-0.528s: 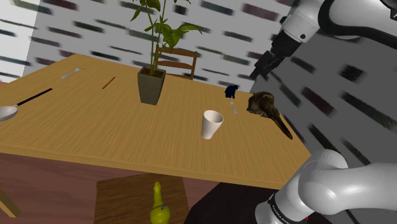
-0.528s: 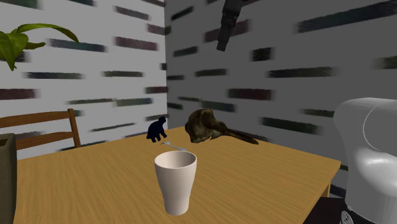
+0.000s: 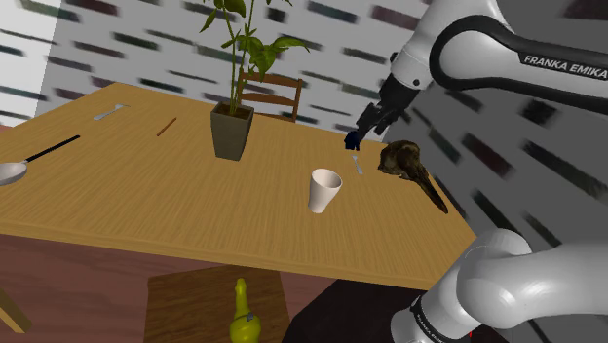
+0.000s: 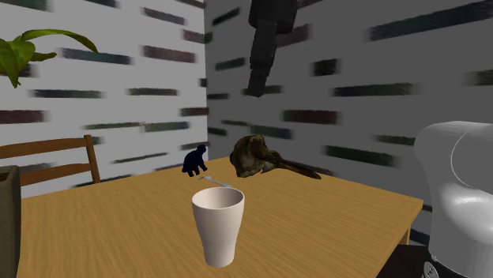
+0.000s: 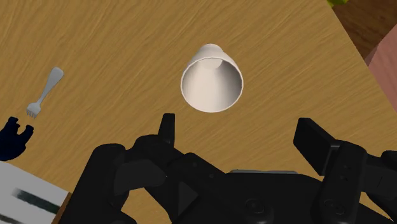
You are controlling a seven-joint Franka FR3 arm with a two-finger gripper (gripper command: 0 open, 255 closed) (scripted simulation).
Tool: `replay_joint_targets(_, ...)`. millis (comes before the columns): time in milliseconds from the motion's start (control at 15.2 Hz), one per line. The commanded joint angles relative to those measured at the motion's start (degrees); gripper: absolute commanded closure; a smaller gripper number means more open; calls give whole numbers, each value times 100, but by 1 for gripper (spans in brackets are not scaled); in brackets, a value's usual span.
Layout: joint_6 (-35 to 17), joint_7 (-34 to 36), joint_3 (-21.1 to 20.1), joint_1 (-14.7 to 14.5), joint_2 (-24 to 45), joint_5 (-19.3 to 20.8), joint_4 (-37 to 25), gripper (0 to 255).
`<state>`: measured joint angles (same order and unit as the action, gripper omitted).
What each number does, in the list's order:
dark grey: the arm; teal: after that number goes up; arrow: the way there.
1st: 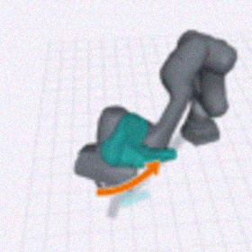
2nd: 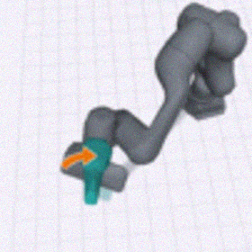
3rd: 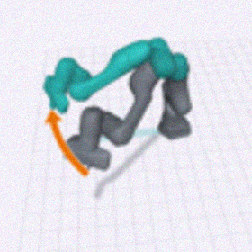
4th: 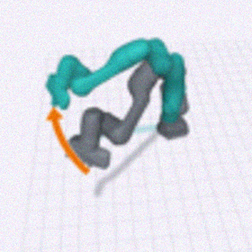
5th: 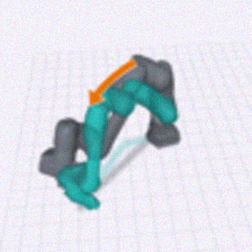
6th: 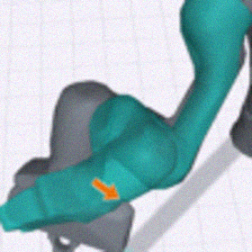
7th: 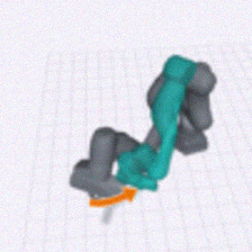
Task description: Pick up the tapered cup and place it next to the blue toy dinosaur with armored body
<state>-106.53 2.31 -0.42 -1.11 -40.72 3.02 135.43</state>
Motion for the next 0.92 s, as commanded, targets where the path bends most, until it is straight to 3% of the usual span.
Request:
replay_joint_targets(0,-245,169,-127,19,287,49,74,0)
replay_joint_targets(858,-1762,1625,-972,199,2579,688,226,0)
